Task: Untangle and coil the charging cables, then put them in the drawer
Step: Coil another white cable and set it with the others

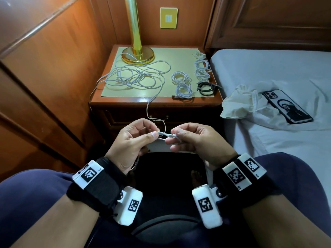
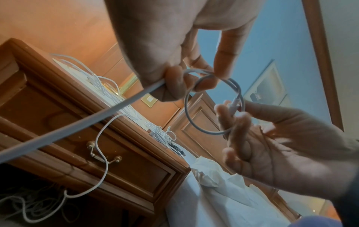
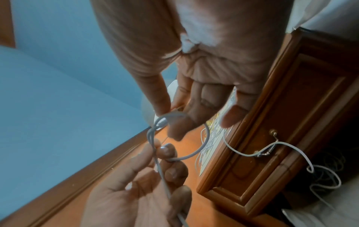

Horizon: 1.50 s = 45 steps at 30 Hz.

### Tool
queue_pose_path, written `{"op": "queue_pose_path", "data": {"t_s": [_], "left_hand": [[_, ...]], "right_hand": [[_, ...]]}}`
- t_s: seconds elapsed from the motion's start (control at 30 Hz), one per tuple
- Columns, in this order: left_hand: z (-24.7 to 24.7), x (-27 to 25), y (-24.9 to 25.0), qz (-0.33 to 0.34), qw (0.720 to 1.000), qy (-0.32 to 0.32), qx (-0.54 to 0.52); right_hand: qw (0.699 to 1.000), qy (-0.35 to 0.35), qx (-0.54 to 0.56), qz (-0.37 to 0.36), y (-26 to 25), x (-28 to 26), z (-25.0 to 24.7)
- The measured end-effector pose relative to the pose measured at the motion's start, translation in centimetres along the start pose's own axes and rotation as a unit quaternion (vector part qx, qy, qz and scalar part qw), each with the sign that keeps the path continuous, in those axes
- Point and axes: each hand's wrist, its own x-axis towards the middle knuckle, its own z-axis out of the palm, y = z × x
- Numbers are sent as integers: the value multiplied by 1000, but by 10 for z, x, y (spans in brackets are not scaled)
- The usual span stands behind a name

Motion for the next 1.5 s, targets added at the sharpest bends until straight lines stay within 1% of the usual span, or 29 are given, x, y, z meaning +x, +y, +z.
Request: {"op": "queue_pose_path", "data": {"t_s": [0.13, 0.23, 0.33, 0.43, 0.5, 0.6, 0.7, 0.77, 0.83, 0.97, 1.07, 1.13, 1.2, 1.23, 1.3, 1.4, 1.5], "left_hand": [[-1, 1, 0, 43, 997, 7, 66], [-5, 2, -1, 58, 991, 22, 120], [-8, 2, 0, 76, 980, 9, 186], [-11, 3, -1, 113, 947, -14, 301], [-13, 5, -3, 126, 925, -20, 358], [-16, 9, -5, 135, 900, -31, 414], [-20, 14, -7, 161, 877, -36, 452], [-21, 15, -8, 174, 870, -40, 459], [-20, 15, -8, 187, 871, -39, 453], [-21, 17, -5, 205, 888, -1, 413], [-19, 17, -5, 210, 899, 24, 384], [-18, 16, -6, 216, 903, 38, 370], [-17, 14, -6, 229, 895, 45, 381], [-18, 13, -6, 235, 889, 45, 391], [-18, 13, -5, 241, 882, 41, 403], [-16, 13, -4, 249, 882, 33, 400], [-15, 13, -4, 253, 883, 26, 394]], "right_hand": [[998, 41, -6, -39, 5, 5, -5], [996, 45, -23, -73, 7, 7, -5], [994, 61, -32, -81, 9, 9, -3], [995, 74, -26, -66, 11, 12, -2], [995, 80, -18, -53, 12, 14, 0], [994, 90, -8, -55, 12, 15, 2], [993, 97, -13, -65, 10, 16, 5], [993, 100, 0, -59, 9, 17, 7], [993, 103, 21, -53, 7, 18, 7], [992, 117, 16, -45, 4, 18, 7], [991, 112, -33, -59, 3, 16, 9], [987, 87, -118, -67, 3, 14, 8], [973, 43, -218, -66, 4, 11, 6], [967, 27, -246, -62, 5, 9, 5], [963, 12, -261, -64, 5, 6, 3], [960, -11, -266, -85, 3, 4, -1], [966, -42, -243, -77, 4, 5, -2]]}}
